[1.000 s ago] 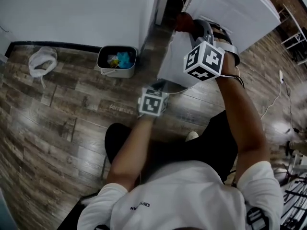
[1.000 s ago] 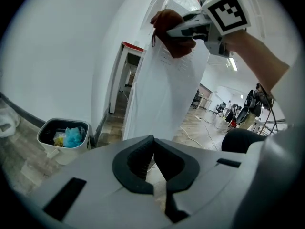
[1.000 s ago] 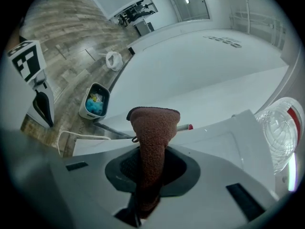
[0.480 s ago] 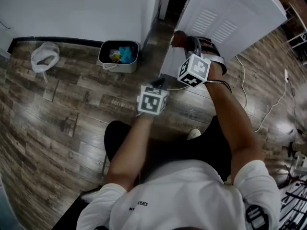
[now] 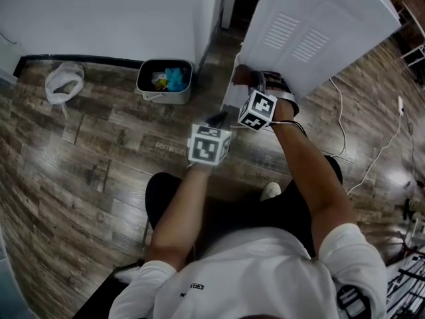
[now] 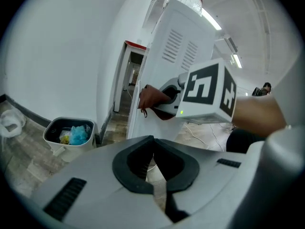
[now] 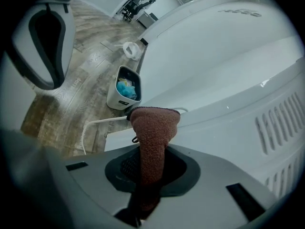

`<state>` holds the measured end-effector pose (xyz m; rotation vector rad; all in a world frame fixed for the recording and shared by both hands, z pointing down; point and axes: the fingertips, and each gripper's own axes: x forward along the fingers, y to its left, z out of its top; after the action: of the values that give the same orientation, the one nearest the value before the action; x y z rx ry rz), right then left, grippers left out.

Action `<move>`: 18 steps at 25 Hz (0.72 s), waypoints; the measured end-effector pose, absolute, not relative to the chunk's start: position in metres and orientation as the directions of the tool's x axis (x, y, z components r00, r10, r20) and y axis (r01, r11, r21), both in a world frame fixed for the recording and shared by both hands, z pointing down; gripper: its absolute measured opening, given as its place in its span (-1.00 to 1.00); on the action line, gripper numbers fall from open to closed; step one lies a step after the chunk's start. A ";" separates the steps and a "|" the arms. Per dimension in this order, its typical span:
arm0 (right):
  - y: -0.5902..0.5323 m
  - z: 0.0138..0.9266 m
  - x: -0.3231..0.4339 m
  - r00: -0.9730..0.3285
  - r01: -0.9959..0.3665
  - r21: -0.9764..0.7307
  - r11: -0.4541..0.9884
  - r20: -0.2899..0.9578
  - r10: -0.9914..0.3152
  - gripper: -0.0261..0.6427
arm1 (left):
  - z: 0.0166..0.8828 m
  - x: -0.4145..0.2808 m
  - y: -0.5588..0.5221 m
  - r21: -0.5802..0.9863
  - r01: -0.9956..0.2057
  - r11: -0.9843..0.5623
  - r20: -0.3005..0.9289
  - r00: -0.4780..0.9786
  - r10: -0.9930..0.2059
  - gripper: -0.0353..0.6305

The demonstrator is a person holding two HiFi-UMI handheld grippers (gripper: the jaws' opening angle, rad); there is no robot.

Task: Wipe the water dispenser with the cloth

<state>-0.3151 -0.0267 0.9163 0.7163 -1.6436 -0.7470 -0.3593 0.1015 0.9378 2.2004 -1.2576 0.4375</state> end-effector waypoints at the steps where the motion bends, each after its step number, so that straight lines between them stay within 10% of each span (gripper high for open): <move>1: -0.028 0.925 -0.314 -0.174 -0.067 0.779 0.623 0.606 -0.776 -0.76 | 0.938 -0.360 0.101 0.307 -0.864 -0.399 0.532 0.504 -0.681 -0.93; 18: -0.020 1.013 -0.316 -0.198 -0.066 0.659 0.749 0.727 -0.658 -0.75 | 0.946 -0.362 0.106 0.297 -0.889 -0.349 0.569 0.458 -0.683 -0.93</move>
<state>-0.3160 -0.0204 1.0130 0.5775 -1.7075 -0.5924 -0.3617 0.1061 0.9456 2.1379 -1.3051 0.4686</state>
